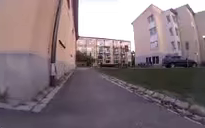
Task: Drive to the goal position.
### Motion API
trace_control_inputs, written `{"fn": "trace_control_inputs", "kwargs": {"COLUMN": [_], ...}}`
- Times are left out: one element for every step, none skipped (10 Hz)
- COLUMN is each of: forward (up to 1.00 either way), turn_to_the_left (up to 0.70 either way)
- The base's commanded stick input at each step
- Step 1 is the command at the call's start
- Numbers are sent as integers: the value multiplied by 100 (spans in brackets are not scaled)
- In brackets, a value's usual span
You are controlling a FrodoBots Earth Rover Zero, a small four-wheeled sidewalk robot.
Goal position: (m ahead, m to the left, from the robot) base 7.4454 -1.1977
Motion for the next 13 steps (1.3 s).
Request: {"fn": "trace_control_inputs", "kwargs": {"forward": [50,50,50,50,50,50,50,50,50,50,50,50,50], "turn_to_the_left": [-1,-1,-1,-1,-1,-1,-1,-1,-1,-1,-1,-1,-1]}}
